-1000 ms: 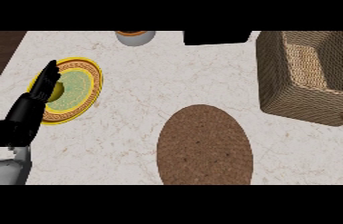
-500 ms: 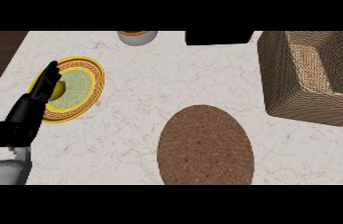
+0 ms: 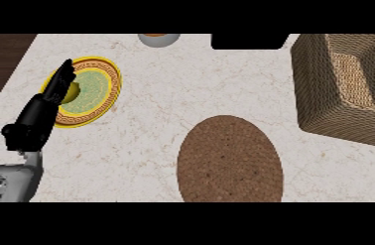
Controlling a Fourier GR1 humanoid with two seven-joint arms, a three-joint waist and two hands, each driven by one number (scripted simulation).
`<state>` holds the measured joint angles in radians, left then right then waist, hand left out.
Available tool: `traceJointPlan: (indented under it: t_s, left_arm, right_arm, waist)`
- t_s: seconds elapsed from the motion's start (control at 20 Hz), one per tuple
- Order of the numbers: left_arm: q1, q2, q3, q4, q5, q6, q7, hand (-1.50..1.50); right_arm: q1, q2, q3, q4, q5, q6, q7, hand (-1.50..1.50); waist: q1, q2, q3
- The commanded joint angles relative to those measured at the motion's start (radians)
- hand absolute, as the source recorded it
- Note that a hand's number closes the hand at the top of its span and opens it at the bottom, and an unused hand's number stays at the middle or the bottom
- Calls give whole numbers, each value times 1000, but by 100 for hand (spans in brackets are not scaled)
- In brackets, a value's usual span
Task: Pick the sweet potato from the placemat and place it in the basket
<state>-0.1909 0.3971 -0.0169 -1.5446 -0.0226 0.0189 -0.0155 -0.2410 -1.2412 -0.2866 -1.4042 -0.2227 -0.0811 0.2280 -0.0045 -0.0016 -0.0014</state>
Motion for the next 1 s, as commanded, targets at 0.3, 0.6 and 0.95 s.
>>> traceJointPlan:
  t_s: [0.3, 0.6, 0.95]
  left_arm:
    - [-37, -73, -47, 13, -61, 13, -3, 0]
    - [-5, -52, -21, 7, -43, -31, -33, 0]
    - [-35, -55, 16, 29, -37, -38, -14, 0]
  right_arm:
    - [-344, 45, 217, -5, 45, 47, 288, 150]
    - [-518, 158, 362, 93, 127, 115, 377, 150]
    - [-621, 235, 415, 239, 193, 248, 454, 150]
  waist:
    - [42, 9, 0]
    - [52, 10, 0]
    - [29, 7, 0]
